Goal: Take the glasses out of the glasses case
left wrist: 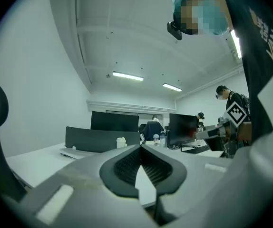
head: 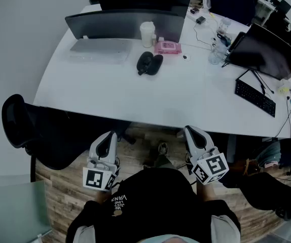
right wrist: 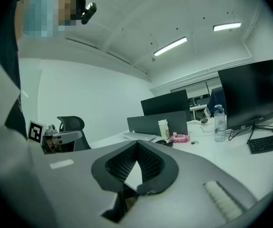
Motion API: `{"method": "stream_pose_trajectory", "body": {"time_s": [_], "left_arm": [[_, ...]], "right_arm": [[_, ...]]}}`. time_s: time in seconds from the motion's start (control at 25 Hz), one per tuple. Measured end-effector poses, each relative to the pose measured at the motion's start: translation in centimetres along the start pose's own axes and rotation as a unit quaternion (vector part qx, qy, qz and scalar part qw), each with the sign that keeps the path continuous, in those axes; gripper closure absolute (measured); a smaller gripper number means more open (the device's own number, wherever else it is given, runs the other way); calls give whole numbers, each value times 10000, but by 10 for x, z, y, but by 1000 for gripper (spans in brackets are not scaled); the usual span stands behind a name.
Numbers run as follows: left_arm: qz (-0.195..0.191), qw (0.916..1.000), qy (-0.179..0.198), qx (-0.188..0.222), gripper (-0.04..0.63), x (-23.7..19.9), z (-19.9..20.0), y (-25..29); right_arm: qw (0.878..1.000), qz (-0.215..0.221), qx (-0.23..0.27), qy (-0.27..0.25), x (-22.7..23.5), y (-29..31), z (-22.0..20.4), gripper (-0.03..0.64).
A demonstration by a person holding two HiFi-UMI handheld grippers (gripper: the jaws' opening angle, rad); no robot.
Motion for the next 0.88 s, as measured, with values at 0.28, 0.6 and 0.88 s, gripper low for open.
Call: {"method": "stream_pose_trajectory", "body": {"time_s": [0.28,0.6,0.88], "left_arm": [[47,10000,-13,9,594,-1,0,0],[107,9999,-89,23,594,2,0,21],[226,9996,-138,45,594,1,0,55]], "right_arm": [[10000,82,-11,-29,0,4,3,620],[9998,178,4,52,21,16,7,618],[9995,300,-56,81,55,40,15,618]]}}
Point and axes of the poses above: the fingertips, and each gripper's own axes: y forward along the fingers, x to its right, z out of its top, the point moved 8 cm from there along -y, backward along the fingers, and after that the axes turned 4 degrees about z, right-handed, at the moved point
